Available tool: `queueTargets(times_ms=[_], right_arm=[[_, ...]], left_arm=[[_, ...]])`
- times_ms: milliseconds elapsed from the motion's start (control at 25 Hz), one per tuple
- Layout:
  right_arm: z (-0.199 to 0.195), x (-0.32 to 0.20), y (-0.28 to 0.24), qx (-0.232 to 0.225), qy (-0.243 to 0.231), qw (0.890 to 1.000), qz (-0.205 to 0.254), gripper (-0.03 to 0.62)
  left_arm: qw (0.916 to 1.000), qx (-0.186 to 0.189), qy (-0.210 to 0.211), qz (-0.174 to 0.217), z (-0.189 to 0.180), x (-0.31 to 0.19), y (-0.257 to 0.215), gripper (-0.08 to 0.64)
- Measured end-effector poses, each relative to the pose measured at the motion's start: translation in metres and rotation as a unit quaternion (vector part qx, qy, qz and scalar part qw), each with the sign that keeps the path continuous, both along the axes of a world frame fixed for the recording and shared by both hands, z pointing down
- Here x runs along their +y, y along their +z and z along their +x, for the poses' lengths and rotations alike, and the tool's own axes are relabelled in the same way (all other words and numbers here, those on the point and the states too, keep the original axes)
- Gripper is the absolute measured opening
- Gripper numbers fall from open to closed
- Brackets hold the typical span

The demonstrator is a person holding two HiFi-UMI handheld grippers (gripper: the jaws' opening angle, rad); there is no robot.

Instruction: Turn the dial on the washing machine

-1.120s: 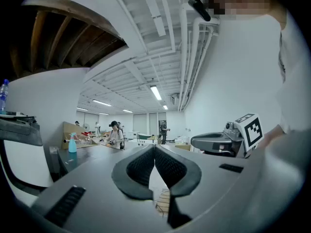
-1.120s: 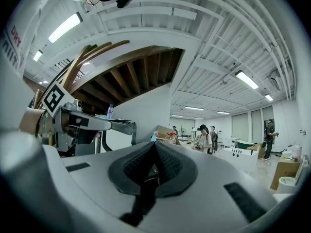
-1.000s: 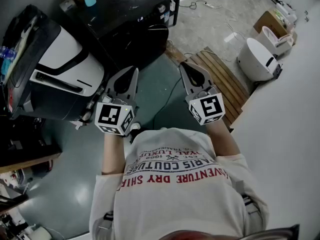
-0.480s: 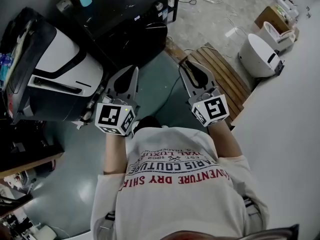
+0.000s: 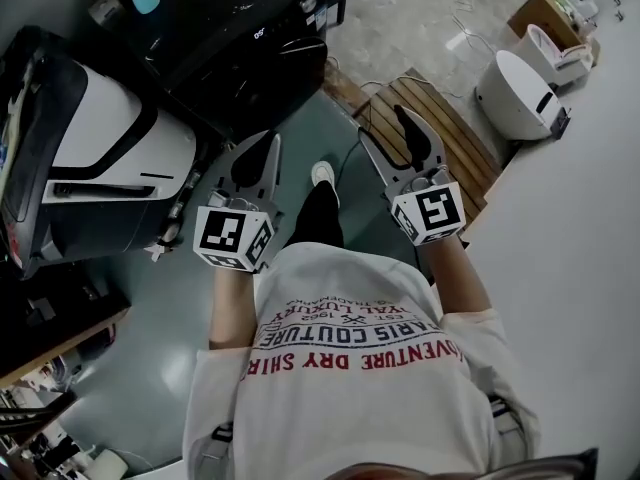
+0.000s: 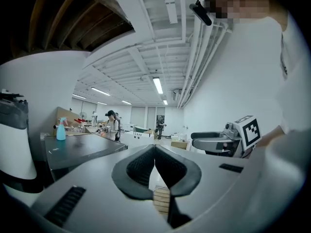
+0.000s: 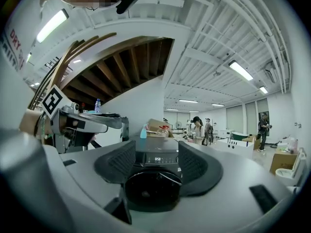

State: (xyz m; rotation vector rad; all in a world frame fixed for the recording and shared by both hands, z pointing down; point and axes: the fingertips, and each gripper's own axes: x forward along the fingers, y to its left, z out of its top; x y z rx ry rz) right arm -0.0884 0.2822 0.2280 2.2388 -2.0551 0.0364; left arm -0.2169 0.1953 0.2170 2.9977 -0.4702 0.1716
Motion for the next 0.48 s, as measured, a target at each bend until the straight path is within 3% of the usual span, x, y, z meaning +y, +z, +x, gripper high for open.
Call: queueTargets(times_ms=[480], right_arm=[[0.114,-0.149,0.037,0.005,0.0,0.997,-0.075,0.268]], left_arm=[[0.9985,-0.012,-0.017,-0.051,0.111,-0.159,0.052,0.017]])
